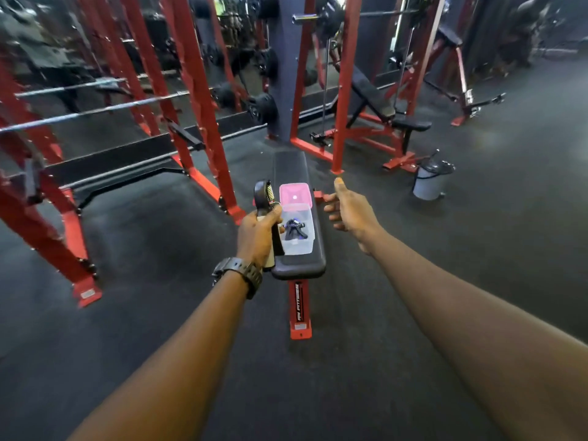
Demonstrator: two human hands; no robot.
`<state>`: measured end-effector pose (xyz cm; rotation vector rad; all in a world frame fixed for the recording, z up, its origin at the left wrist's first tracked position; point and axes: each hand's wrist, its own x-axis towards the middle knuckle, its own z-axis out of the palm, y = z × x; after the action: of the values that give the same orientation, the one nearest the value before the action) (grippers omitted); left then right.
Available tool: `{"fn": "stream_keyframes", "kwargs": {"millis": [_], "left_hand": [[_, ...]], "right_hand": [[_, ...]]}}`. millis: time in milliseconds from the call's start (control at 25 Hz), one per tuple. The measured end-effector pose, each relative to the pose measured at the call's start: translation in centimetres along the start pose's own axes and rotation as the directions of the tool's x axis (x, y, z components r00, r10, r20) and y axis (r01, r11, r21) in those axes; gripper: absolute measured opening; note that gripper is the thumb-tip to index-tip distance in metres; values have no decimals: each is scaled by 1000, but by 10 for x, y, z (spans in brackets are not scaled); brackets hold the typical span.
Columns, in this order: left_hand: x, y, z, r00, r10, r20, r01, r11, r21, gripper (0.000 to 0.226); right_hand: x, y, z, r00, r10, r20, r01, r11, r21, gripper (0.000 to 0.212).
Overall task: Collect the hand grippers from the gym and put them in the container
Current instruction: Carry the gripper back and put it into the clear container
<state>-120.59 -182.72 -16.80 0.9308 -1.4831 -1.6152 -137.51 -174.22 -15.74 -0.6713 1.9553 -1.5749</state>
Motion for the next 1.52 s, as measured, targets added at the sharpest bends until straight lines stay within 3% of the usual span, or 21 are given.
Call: {"fn": "stream_keyframes", "kwargs": {"millis": [200, 560, 720, 1000, 1240, 1360, 1400, 1520], "left_hand": [[128, -22, -4, 997, -70, 19, 69, 995, 69, 27], [330, -71, 39, 986, -167, 21, 164, 980, 112, 28], [402, -97, 50, 966, -257, 32, 250, 959, 134, 42], [498, -244, 68, 877, -480, -13, 443, 797, 411, 58], [523, -382, 80, 754, -657, 20, 551, 648, 526, 22], [528, -412, 84, 696, -717, 33, 583, 591, 558, 19], [528, -417, 85, 703, -711, 2, 577, 572, 582, 25], [530, -410, 90, 831, -541, -128, 468, 558, 685, 43]], "right_hand": [[104, 6, 39, 998, 59, -11, -59, 998, 17, 50], [324, 39, 86, 988, 147, 44, -146, 989, -19, 52], [397, 53, 107, 971, 231, 54, -228, 972, -57, 55], [488, 156, 139, 901, 431, -45, -433, 894, -114, 54], [535, 278, 173, 807, 587, -60, -590, 802, -94, 51], [545, 318, 183, 795, 606, -27, -604, 788, -115, 58], [545, 324, 183, 799, 601, -18, -598, 791, -131, 58], [543, 328, 179, 810, 586, -5, -580, 800, -157, 55]]}}
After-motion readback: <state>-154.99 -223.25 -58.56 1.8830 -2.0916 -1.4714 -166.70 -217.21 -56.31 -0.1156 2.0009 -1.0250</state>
